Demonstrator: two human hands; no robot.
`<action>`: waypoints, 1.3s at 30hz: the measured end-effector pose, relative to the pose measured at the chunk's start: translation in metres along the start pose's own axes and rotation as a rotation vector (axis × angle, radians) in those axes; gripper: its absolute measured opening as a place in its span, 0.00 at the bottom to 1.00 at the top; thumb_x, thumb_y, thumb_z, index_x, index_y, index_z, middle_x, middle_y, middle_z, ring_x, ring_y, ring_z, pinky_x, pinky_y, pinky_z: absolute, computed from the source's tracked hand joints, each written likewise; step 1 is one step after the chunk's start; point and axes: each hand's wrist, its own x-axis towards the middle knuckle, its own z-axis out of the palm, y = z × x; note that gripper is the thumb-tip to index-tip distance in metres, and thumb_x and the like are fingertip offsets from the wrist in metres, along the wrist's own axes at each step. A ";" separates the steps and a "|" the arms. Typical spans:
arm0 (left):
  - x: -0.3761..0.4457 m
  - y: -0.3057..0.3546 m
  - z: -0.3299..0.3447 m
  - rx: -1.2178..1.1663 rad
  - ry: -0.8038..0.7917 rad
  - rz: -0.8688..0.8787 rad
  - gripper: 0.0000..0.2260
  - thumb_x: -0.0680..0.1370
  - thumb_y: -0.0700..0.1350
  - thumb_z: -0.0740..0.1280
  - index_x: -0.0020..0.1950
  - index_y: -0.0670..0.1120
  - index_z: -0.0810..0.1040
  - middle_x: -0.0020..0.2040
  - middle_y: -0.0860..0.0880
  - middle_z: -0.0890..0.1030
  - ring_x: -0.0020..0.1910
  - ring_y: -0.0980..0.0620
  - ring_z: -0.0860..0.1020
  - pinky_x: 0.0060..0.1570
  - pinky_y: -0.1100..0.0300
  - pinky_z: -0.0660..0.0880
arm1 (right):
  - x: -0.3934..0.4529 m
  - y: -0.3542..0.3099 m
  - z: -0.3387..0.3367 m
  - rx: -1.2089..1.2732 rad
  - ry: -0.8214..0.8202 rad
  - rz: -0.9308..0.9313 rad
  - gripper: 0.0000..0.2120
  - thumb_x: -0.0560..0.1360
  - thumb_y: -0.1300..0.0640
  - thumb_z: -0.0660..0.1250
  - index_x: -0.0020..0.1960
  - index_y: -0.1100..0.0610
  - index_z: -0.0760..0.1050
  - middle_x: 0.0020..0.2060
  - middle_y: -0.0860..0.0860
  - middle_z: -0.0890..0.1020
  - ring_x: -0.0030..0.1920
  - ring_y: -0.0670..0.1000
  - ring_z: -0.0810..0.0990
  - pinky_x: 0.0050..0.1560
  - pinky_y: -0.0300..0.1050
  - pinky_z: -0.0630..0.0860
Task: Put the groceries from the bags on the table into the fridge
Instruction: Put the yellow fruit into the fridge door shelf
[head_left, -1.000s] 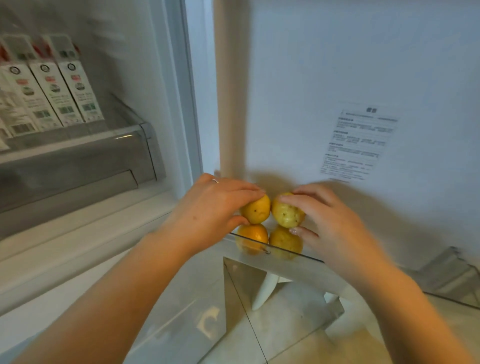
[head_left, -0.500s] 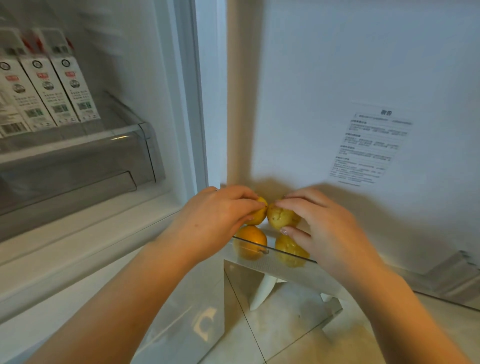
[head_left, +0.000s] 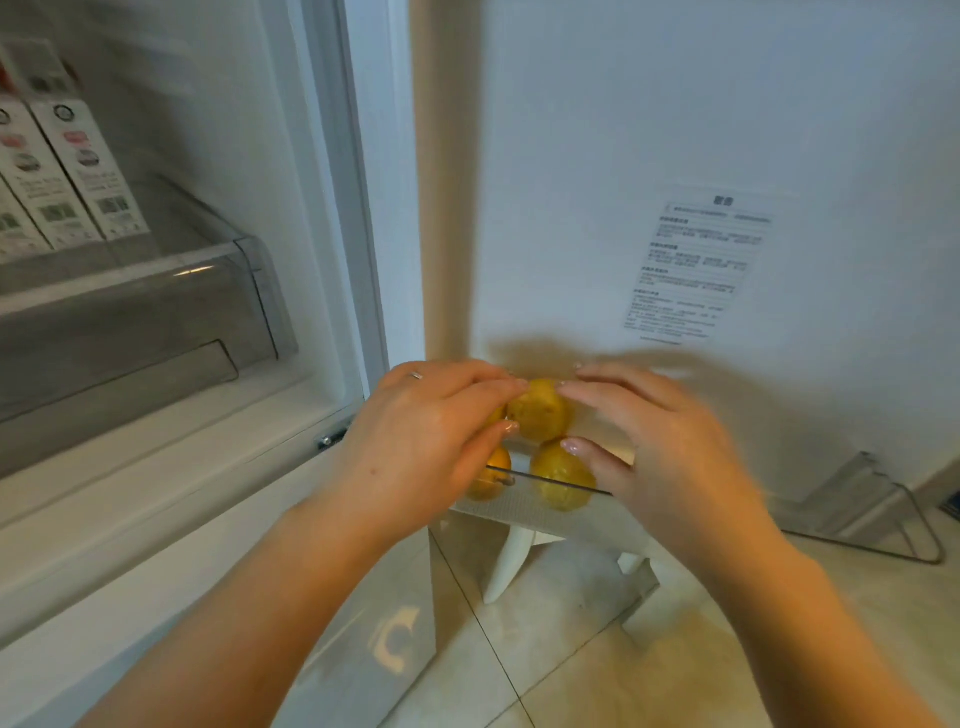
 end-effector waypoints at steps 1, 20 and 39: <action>0.000 0.004 0.002 -0.015 0.028 0.010 0.15 0.76 0.50 0.61 0.59 0.49 0.79 0.56 0.53 0.81 0.53 0.54 0.76 0.52 0.58 0.70 | -0.005 0.000 -0.003 -0.006 0.023 0.019 0.21 0.69 0.54 0.72 0.61 0.47 0.76 0.60 0.43 0.76 0.59 0.46 0.74 0.54 0.39 0.67; -0.015 0.246 0.083 -0.204 -0.152 0.275 0.17 0.78 0.50 0.61 0.63 0.45 0.76 0.58 0.47 0.80 0.56 0.48 0.77 0.56 0.53 0.72 | -0.249 0.084 -0.124 -0.127 0.093 0.288 0.21 0.71 0.48 0.66 0.63 0.52 0.75 0.61 0.50 0.77 0.60 0.51 0.76 0.58 0.44 0.73; 0.022 0.478 0.296 -0.426 -0.507 0.404 0.19 0.76 0.54 0.60 0.63 0.48 0.76 0.56 0.50 0.80 0.53 0.52 0.77 0.50 0.58 0.73 | -0.463 0.282 -0.190 -0.166 0.000 0.734 0.21 0.70 0.53 0.72 0.62 0.52 0.75 0.60 0.49 0.77 0.59 0.50 0.75 0.52 0.42 0.72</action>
